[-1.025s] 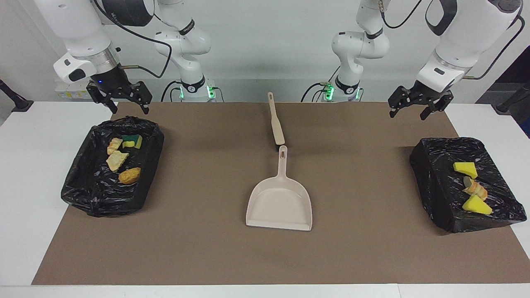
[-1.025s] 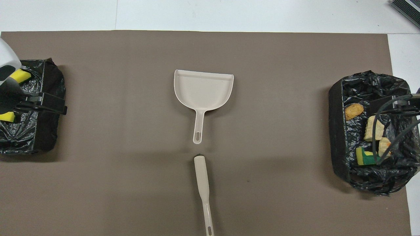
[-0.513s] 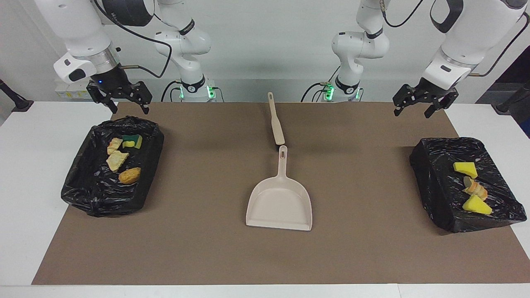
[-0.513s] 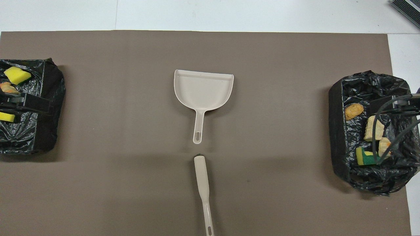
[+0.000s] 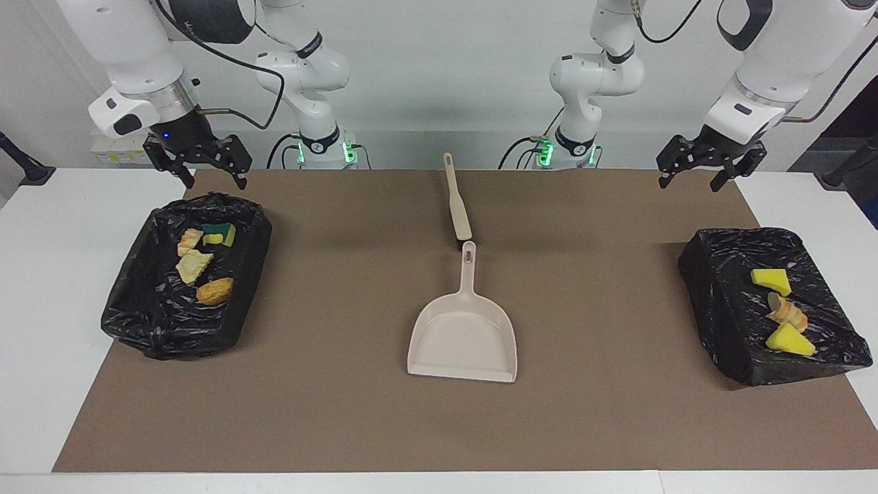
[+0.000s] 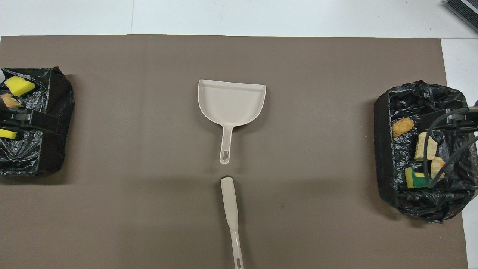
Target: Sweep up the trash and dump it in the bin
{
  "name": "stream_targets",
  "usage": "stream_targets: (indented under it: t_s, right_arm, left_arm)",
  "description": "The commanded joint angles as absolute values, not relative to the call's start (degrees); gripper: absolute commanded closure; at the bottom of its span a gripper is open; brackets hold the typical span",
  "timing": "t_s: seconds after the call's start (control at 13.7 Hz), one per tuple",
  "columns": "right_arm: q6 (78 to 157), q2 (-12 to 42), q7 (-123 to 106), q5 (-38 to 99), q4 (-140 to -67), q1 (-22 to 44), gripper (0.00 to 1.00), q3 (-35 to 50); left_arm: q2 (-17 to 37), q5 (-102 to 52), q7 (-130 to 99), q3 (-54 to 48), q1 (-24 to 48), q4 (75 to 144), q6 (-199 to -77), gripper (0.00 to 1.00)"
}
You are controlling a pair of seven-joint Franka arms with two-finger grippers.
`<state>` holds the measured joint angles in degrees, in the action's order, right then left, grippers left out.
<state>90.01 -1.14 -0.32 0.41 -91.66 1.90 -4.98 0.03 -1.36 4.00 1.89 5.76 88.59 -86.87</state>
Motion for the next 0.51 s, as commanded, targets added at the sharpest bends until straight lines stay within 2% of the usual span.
stream_targets:
  t_s: [0.0, 0.44]
  right_arm:
    - [89.65, -2.2, -0.26, 1.23, -92.64, 2.02, 0.0, -5.19]
    - [89.65, -2.2, -0.26, 1.23, -92.64, 2.02, 0.0, -5.19]
  left_arm:
    - [-0.88, -0.44, 5.01, 1.23, 5.19, 89.21, -86.04, 0.0]
    - [-1.14, -0.44, 5.1, 1.14, 5.27, 89.56, -86.13, 0.0]
